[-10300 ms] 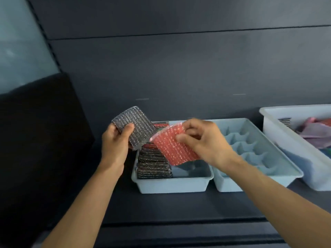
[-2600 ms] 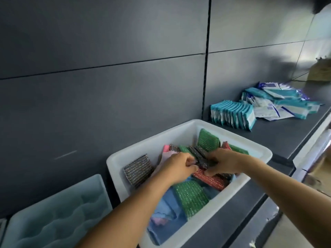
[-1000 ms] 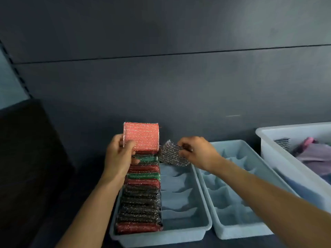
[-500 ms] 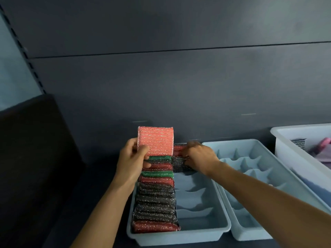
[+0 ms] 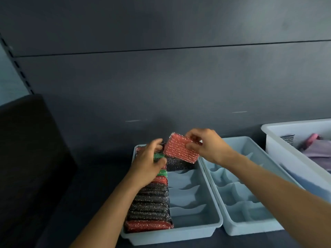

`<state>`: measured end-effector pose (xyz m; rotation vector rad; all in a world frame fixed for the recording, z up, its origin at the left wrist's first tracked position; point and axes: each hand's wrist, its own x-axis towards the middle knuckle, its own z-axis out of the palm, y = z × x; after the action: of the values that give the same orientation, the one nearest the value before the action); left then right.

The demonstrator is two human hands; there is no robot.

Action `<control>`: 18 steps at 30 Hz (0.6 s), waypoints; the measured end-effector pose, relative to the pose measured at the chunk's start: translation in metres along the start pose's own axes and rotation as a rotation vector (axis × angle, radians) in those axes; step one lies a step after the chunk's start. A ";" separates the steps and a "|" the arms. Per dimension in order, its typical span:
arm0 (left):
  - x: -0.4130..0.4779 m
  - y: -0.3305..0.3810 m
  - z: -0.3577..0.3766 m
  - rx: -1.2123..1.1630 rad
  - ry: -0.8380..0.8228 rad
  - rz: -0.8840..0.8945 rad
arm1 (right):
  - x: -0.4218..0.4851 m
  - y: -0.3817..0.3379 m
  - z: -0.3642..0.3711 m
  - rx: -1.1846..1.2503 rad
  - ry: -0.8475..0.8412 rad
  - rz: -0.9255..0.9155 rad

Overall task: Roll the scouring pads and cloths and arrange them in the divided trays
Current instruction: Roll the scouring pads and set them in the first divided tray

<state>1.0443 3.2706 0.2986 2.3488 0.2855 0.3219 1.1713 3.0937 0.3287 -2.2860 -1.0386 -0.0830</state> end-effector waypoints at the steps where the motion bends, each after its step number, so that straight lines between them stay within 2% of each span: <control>1: -0.002 -0.004 0.001 0.150 -0.055 0.014 | -0.003 0.003 0.004 -0.062 -0.018 0.002; 3: -0.006 -0.009 0.003 0.302 -0.140 0.022 | -0.007 0.005 0.014 -0.172 -0.057 -0.009; 6: -0.008 -0.012 0.006 0.324 -0.186 0.009 | -0.004 0.003 0.027 -0.315 -0.099 -0.061; 10: -0.008 -0.016 0.008 0.329 -0.188 0.010 | 0.003 0.001 0.040 -0.445 -0.127 -0.097; 18: -0.004 -0.009 0.012 0.337 -0.129 -0.033 | 0.008 0.002 0.051 -0.559 -0.209 -0.140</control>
<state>1.0430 3.2675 0.2833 2.6788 0.3363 0.1104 1.1681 3.1263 0.2893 -2.7586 -1.4246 -0.2191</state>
